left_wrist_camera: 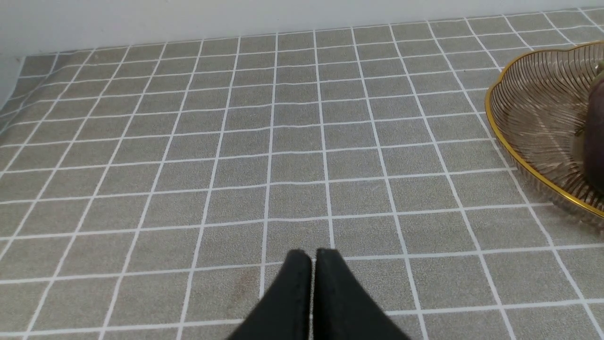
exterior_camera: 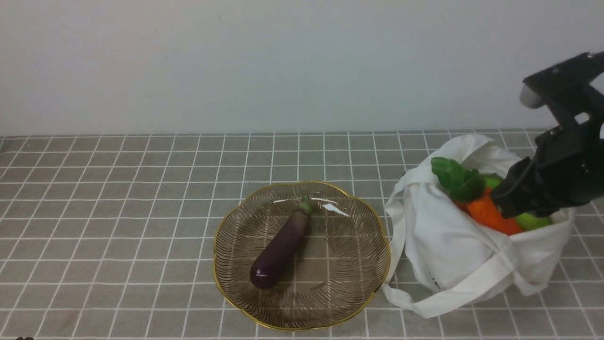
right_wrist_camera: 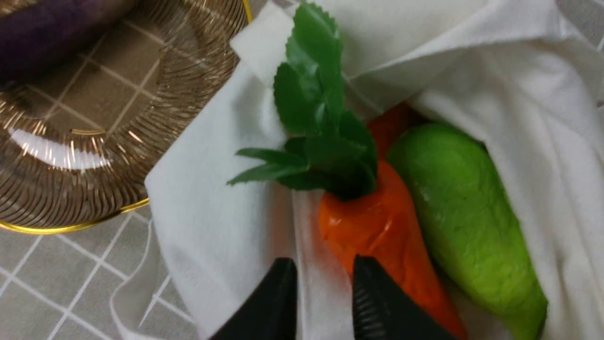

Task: Take vegetables from bag on grey coffee tablecloth place on plate.
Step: 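Reach into the cloth bag and grasp a vegetable inside it with the right gripper, then take the carrot out of the cloth bag and place it on the plate with the right gripper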

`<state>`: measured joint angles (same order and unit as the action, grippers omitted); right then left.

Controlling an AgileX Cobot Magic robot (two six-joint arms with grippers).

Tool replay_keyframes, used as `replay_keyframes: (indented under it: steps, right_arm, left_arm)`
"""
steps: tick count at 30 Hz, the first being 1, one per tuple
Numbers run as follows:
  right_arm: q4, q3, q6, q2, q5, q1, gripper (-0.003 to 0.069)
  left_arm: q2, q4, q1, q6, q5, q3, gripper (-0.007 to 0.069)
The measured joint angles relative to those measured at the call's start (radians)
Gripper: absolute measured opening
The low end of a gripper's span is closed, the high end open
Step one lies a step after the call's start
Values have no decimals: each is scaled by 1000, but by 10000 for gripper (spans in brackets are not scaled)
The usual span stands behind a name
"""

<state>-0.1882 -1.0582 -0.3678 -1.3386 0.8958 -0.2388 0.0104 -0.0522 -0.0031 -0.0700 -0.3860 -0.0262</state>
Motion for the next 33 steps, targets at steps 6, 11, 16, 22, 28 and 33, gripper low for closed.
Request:
replay_keyframes:
  steps: [6, 11, 16, 22, 28, 33]
  right_arm:
    - [10, -2, -7, -70, -58, 0, 442]
    - [47, -2, -9, -140, -94, 0, 522]
    - [79, -2, -6, -175, -111, 0, 495]
    - [83, -2, 14, -183, -117, 0, 317]
    - [116, -21, 36, -77, -78, 0, 318]
    - [135, -82, 78, 47, -64, 0, 318]
  left_arm:
    - [0, 0, 0, 0, 0, 0, -5]
    - [0, 0, 0, 0, 0, 0, -5]
    - [0, 0, 0, 0, 0, 0, -5]
    - [0, 0, 0, 0, 0, 0, -5]
    - [0, 0, 0, 0, 0, 0, -5]
    - [0, 0, 0, 0, 0, 0, -5]
